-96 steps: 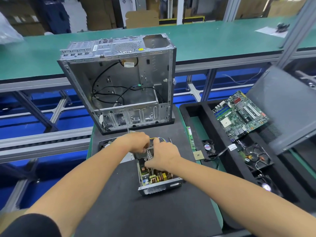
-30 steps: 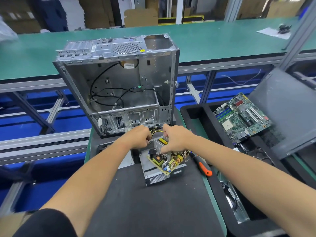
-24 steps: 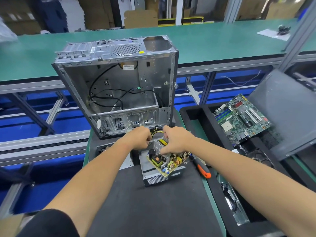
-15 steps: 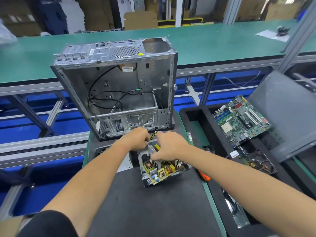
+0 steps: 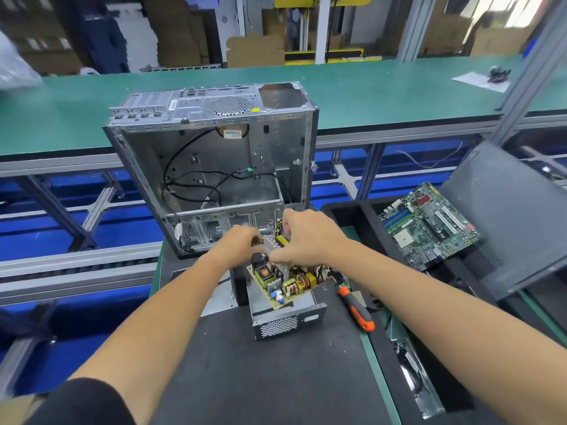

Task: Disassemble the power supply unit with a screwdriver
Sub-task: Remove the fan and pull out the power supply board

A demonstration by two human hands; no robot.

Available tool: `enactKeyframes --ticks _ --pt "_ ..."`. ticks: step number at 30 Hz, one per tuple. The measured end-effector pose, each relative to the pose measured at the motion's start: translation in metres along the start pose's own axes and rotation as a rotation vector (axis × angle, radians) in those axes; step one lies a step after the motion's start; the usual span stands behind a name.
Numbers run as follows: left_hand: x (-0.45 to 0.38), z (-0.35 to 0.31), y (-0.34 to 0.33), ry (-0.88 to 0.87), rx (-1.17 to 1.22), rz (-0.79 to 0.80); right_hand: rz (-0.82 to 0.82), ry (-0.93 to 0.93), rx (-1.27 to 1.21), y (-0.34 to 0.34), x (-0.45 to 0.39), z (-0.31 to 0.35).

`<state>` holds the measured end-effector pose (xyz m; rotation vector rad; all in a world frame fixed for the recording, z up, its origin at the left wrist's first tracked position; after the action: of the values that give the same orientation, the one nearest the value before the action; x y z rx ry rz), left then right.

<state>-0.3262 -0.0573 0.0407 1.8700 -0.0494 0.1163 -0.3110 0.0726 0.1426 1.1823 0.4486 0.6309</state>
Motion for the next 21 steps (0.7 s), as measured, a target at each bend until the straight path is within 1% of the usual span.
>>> enactKeyframes --ticks 2,3,4,6,7,8,9,11,13,14,17,21 --pt "0.000 0.007 0.007 0.066 0.037 -0.050 -0.025 0.031 -0.007 0.011 0.001 0.010" --pt "0.000 0.006 0.012 0.062 0.067 -0.074 -0.036 0.047 -0.013 0.016 0.001 0.015" --pt "0.000 0.002 0.020 0.064 0.147 -0.105 -0.048 0.063 -0.024 0.022 0.001 0.020" --pt "-0.005 -0.005 0.032 0.041 0.169 -0.151 -0.070 0.089 -0.037 0.032 0.001 0.029" --pt "-0.007 -0.010 0.035 0.019 0.151 -0.121 -0.078 0.098 -0.035 0.036 0.002 0.033" --pt "-0.006 -0.009 0.035 0.039 0.169 -0.064 -0.086 0.106 -0.032 0.038 0.002 0.037" --pt "-0.005 -0.009 0.039 0.044 0.151 -0.052 -0.091 0.114 -0.033 0.040 0.003 0.041" --pt "0.004 -0.002 0.046 0.033 0.175 -0.084 -0.087 0.126 -0.034 0.038 0.005 0.049" --pt "0.013 0.009 0.054 0.037 0.108 -0.114 -0.068 0.126 -0.026 0.030 0.008 0.059" --pt "0.019 0.014 0.055 0.039 0.079 -0.106 -0.056 0.118 -0.023 0.025 0.009 0.063" --pt "0.039 0.025 0.063 0.044 -0.007 -0.129 -0.006 0.046 -0.031 0.002 0.012 0.075" --pt "0.065 0.020 0.084 -0.018 -0.186 -0.192 0.064 -0.041 -0.072 -0.030 0.018 0.091"
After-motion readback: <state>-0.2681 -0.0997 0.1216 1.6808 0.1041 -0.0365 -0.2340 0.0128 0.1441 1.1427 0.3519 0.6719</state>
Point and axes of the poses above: each hand's wrist, its own x-axis away from the middle knuckle, its own y-axis out of the back of the hand, z = x × y, the point moved 10 cm from there along -x, towards the middle knuckle, and after that the axes turned 2 degrees about -x, right-handed, at the moved point
